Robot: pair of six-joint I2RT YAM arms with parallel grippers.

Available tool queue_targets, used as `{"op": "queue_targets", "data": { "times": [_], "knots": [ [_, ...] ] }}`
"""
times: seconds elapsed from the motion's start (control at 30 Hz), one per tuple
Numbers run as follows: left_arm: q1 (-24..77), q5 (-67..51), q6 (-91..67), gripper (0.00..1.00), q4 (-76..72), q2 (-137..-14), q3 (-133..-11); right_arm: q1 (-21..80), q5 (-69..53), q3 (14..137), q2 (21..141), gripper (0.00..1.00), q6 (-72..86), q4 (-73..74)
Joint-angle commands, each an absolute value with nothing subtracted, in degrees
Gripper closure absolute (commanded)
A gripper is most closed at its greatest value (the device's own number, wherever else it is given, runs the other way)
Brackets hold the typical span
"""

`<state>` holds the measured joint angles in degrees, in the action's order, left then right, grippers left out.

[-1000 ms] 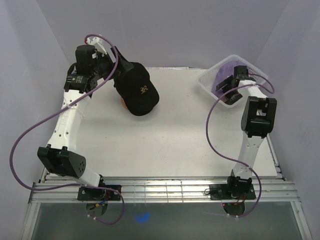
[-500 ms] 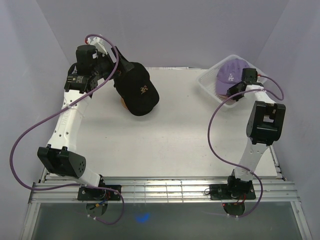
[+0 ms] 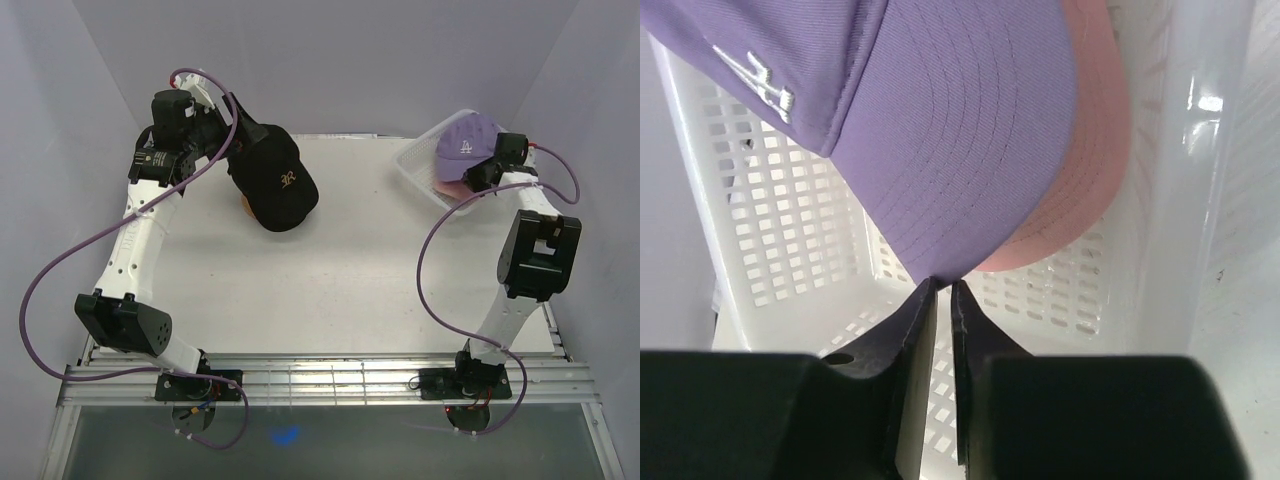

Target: Stack the hats

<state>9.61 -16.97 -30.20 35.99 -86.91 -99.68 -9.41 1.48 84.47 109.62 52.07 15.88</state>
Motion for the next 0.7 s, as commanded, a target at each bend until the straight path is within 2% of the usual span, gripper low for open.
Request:
{"op": "queue_targets", "data": {
  "times": [0.0,0.1,0.2,0.33,0.47,0.63,0.67],
  "knots": [
    [9.93,-16.52,-29.53,0.07,35.86,-84.73,-99.05,-10.37,2.11,84.20,105.56,0.84,52.82,12.04],
    [10.02,-16.44,-29.53,0.07,35.86,-84.64,-99.14,-11.25,2.02,83.24,104.51,0.84,53.44,10.64],
    [9.93,-16.44,-29.44,0.07,35.86,-84.73,-99.32,-11.95,1.41,79.29,102.31,0.78,54.75,5.20],
    [10.02,-16.44,-29.36,0.07,36.21,-85.16,-99.93,-12.92,0.62,75.50,101.51,0.63,55.98,-2.36],
    [10.11,-16.00,-29.09,0.07,36.65,-85.34,-100.55,-13.36,-2.81,73.40,102.04,0.53,56.78,-9.03],
    [10.28,-15.56,-29.09,0.07,36.83,-85.25,-100.46,-13.18,-3.95,73.47,103.79,0.30,57.92,-5.20],
    [10.20,-15.64,-29.27,0.07,36.83,-85.60,-100.55,-13.01,-4.74,74.26,104.41,0.29,58.01,-3.62]
  ]
}}
